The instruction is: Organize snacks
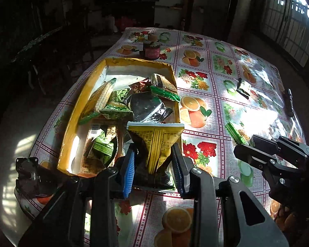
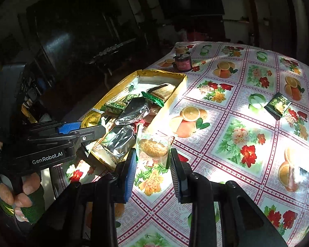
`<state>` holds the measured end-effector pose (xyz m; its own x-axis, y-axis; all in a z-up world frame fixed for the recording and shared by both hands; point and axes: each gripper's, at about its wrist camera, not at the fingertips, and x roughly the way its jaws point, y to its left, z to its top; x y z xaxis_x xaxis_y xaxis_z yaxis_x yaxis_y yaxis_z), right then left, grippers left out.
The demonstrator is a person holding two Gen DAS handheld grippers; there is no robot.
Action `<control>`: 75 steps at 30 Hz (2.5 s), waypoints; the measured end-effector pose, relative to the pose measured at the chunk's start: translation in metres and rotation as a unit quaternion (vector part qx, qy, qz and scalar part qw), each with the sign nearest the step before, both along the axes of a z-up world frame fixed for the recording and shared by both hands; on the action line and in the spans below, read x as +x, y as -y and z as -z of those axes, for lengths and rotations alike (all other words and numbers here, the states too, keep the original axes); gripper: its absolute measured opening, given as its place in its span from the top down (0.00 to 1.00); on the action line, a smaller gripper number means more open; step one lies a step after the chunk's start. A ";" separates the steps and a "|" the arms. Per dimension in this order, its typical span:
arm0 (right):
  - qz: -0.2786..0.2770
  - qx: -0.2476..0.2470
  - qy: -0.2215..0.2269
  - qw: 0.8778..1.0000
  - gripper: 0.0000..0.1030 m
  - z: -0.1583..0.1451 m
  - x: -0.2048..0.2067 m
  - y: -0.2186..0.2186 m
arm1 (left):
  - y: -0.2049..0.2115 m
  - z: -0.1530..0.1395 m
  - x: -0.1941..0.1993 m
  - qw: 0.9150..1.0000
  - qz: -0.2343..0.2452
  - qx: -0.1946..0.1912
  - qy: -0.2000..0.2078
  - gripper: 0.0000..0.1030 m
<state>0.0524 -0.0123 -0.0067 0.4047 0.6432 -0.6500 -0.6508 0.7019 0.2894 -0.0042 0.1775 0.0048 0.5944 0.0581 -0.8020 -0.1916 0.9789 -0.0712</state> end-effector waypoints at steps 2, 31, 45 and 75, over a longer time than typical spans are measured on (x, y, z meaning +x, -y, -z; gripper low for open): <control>-0.011 0.018 0.000 1.000 0.70 -0.006 0.011 -0.020 | -0.020 0.002 0.000 1.000 -0.019 -0.013 -0.003 0.66; -0.033 -0.041 -0.013 0.999 0.70 0.031 0.089 -0.113 | -0.049 0.023 0.051 0.999 -0.030 -0.025 -0.010 0.66; -0.046 -0.050 -0.003 0.998 0.58 0.033 0.094 -0.113 | -0.063 0.028 0.064 0.998 -0.037 -0.052 -0.015 0.45; -0.214 -0.048 0.049 0.974 0.34 0.018 0.019 -0.063 | 0.013 0.002 -0.052 0.998 -0.030 0.054 0.016 0.12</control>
